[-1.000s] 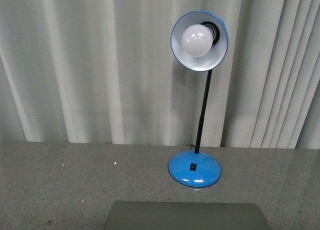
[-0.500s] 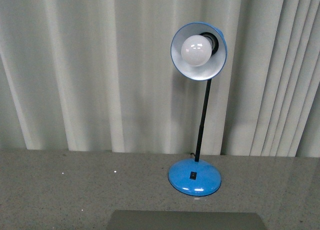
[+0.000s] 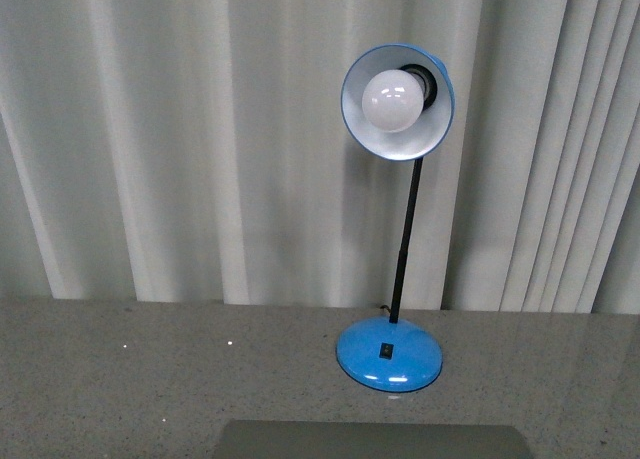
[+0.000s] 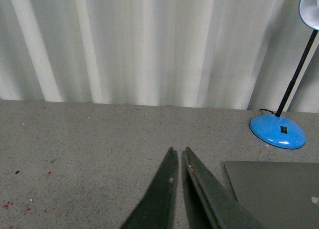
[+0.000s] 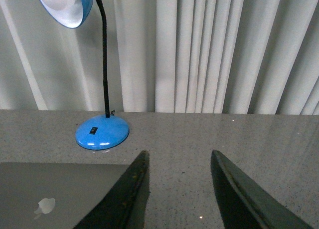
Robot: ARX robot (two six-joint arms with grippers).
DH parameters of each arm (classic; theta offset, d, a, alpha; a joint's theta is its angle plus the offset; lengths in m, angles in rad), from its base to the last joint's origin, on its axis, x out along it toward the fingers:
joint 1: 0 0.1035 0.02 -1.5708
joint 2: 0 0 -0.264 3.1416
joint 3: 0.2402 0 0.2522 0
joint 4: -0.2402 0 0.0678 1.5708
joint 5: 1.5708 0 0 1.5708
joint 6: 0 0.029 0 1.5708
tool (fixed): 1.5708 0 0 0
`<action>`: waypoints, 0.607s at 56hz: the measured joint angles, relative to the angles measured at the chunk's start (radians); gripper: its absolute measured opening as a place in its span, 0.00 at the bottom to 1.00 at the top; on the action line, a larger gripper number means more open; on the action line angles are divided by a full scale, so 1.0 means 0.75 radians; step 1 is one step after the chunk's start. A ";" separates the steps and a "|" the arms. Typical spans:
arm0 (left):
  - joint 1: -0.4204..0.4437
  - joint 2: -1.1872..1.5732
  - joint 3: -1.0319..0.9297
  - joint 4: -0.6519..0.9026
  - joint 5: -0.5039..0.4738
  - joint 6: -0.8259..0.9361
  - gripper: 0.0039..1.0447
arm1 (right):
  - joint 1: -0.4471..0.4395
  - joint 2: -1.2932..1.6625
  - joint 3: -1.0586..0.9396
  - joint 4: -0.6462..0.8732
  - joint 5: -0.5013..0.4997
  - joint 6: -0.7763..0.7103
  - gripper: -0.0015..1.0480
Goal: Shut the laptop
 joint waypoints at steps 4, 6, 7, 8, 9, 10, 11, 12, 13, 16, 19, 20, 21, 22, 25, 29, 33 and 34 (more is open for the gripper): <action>0.000 0.000 0.000 0.000 0.000 0.000 0.51 | 0.000 0.000 0.000 0.000 -0.001 0.000 0.54; 0.000 0.000 0.000 0.000 0.000 0.000 0.58 | 0.000 0.000 0.000 0.000 0.000 0.000 0.58; 0.000 0.000 0.000 0.000 0.000 0.000 0.62 | 0.000 0.000 0.000 0.000 0.000 0.000 0.62; 0.000 0.000 0.000 0.000 0.000 0.000 0.63 | 0.000 0.000 0.000 0.000 0.000 0.000 0.65; 0.000 0.000 0.000 0.000 0.000 0.000 0.67 | 0.000 0.000 0.000 0.000 0.000 0.000 0.67; 0.000 0.000 0.000 0.000 0.000 0.000 0.70 | 0.000 0.000 0.000 0.000 0.000 0.000 0.70; 0.000 0.000 0.000 0.000 0.000 0.000 0.74 | 0.000 0.000 0.000 0.000 0.000 0.000 0.73; 0.000 0.000 0.000 0.000 0.000 0.000 0.75 | 0.000 0.000 0.000 0.000 0.000 0.000 0.77; 0.000 0.000 0.000 0.000 0.000 0.001 0.79 | 0.000 0.000 0.000 0.000 0.000 0.000 0.78; 0.000 0.000 0.000 0.000 0.000 0.000 0.91 | 0.000 0.000 0.000 0.000 0.000 0.000 0.91; 0.000 0.000 0.000 0.000 0.000 0.003 0.95 | 0.000 0.000 0.000 0.000 0.000 0.001 0.94; 0.000 0.000 0.000 0.000 0.000 0.003 0.94 | 0.000 0.000 0.000 0.000 0.000 0.001 0.93; 0.000 0.000 0.000 0.000 0.000 0.003 0.93 | 0.000 0.000 0.000 0.000 0.000 0.000 0.92; 0.000 0.000 0.000 0.000 0.000 0.003 0.93 | 0.000 0.000 0.000 0.000 0.000 0.000 0.92; 0.000 0.000 0.000 0.000 -0.001 0.004 0.94 | 0.000 0.000 0.000 0.000 0.000 0.001 0.93; 0.000 0.000 0.000 0.000 0.000 0.004 0.94 | 0.000 0.000 0.000 0.000 0.000 0.000 0.93; 0.000 0.000 0.000 0.000 0.000 0.004 0.94 | 0.000 0.000 0.000 0.000 0.000 0.000 0.93; 0.000 0.000 0.000 0.000 0.000 0.004 0.94 | 0.000 0.000 0.000 0.000 0.000 0.000 0.93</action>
